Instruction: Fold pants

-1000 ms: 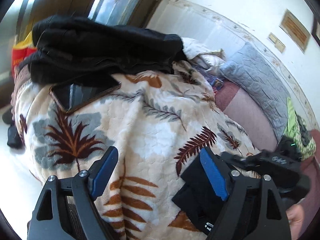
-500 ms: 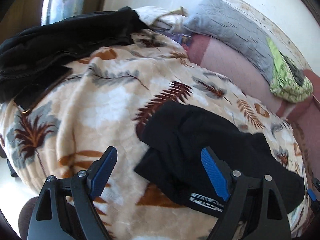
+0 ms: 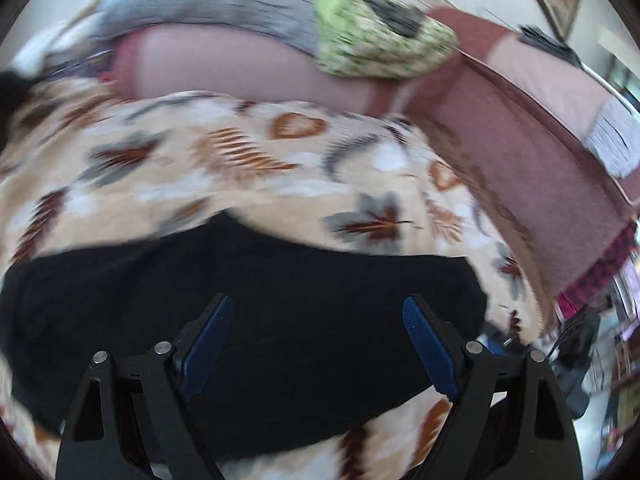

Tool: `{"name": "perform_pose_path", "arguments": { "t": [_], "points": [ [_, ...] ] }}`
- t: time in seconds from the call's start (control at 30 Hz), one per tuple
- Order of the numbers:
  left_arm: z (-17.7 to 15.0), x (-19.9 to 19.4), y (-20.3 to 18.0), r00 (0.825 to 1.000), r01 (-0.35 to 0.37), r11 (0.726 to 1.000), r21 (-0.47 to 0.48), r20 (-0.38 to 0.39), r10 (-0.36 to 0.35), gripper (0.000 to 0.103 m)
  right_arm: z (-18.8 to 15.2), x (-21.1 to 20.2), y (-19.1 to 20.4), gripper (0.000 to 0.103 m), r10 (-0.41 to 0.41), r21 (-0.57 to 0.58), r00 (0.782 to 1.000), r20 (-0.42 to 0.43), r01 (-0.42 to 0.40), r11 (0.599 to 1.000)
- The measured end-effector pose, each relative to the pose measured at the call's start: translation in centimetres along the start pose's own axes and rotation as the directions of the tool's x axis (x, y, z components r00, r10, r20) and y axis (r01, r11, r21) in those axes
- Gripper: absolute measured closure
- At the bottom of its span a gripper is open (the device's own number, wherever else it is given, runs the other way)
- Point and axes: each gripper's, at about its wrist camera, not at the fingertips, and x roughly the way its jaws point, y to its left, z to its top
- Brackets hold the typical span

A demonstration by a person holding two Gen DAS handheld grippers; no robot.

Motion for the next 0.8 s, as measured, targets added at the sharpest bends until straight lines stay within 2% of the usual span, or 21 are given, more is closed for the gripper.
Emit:
{"name": "perform_pose_path", "arguments": {
  "t": [0.13,0.27,0.4,0.47,0.53,0.63,0.7,0.77,0.8],
  "points": [
    [4.0,6.2,-7.3,0.996,0.040,0.982,0.185,-0.087,-0.025,0.017,-0.5,0.8,0.2,0.040,-0.009,-0.014,1.000,-0.025,0.009,1.000],
    [5.3,11.9,-12.9,0.981,0.067,0.944,0.322,-0.194,-0.003,0.017,-0.7,0.2,0.0,0.040,0.027,0.003,1.000,-0.005,-0.026,1.000],
    [4.8,15.7,-15.8,0.955,0.129,0.921,0.369,-0.295,-0.016,0.017,-1.2,-0.8,0.5,0.040,0.043,-0.026,0.998,0.043,-0.042,0.999],
    [4.4,16.9,-16.1,0.944,0.140,0.916,0.377,-0.329,-0.009,0.017,-1.6,-0.7,0.8,0.040,0.059,-0.039,0.998,0.034,-0.057,0.998],
    [4.1,18.7,-17.0,0.934,0.145,0.904,0.403,-0.356,0.009,0.017,-1.9,0.4,1.0,0.040,0.057,-0.049,0.998,-0.011,-0.057,0.997],
    [3.2,20.5,-18.1,0.919,0.176,0.880,0.442,-0.394,0.014,0.017,-1.9,1.9,0.6,0.040,0.036,-0.036,0.999,-0.038,-0.037,0.999],
    [2.5,21.9,-19.0,0.897,0.214,0.856,0.471,-0.443,0.020,0.017,-1.3,2.2,0.8,0.040,0.032,-0.053,0.999,-0.010,-0.033,0.998],
    [1.8,23.1,-19.7,0.876,0.212,0.833,0.512,-0.477,0.070,0.017,-0.8,3.0,1.0,0.040,0.019,-0.066,1.000,-0.008,-0.019,0.998],
    [1.4,23.4,-20.0,0.875,0.200,0.816,0.542,-0.474,0.101,0.017,-0.5,3.5,1.1,0.040,0.015,-0.065,1.000,-0.005,-0.016,0.998]
  ]
}}
